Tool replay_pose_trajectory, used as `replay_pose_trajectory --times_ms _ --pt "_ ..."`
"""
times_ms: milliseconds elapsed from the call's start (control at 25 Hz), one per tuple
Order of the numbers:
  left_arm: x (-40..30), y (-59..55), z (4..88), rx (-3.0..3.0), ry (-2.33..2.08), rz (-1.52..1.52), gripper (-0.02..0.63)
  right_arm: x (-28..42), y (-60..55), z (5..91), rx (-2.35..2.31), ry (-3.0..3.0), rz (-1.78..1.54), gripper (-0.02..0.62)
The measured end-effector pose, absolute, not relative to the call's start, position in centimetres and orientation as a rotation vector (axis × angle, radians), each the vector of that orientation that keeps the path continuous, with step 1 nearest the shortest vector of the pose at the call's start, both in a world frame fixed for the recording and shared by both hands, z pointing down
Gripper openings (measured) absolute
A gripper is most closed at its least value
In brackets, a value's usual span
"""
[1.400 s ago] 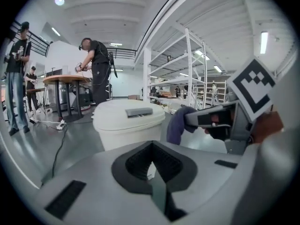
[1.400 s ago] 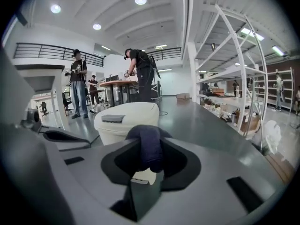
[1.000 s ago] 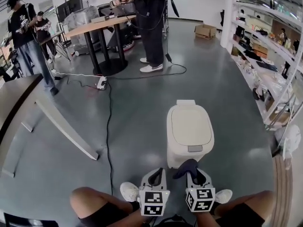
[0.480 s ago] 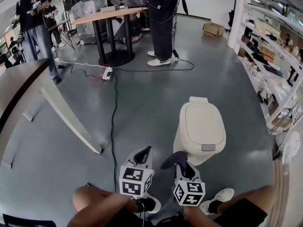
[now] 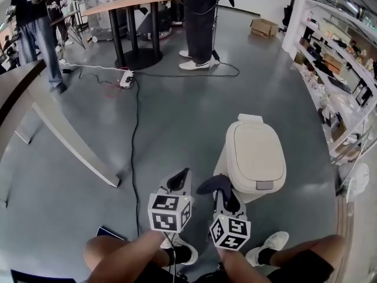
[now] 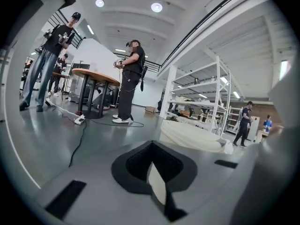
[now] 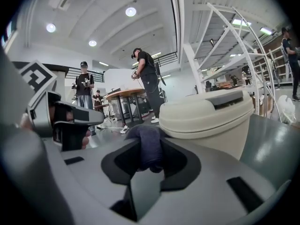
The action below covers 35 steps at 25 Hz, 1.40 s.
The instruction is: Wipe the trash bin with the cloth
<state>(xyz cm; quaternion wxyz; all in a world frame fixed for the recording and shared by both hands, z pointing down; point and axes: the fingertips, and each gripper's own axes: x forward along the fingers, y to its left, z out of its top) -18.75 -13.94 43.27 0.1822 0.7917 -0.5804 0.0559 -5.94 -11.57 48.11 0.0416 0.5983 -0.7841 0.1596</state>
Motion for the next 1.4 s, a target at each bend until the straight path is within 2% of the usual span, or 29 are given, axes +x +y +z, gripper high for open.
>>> replay_pose_trajectory --times_ms 520,1400 --pt "-19.3 -14.4 48.3 2.165 -1.612 0.252 -0.003 -6.1 -14.3 52.6 1.941 -2.281 0.462 0.098" --pt "-20.2 -13.7 53.2 2.169 -1.554 0.359 -0.003 -5.8 -15.1 67.1 2.03 -1.959 0.723 0.098"
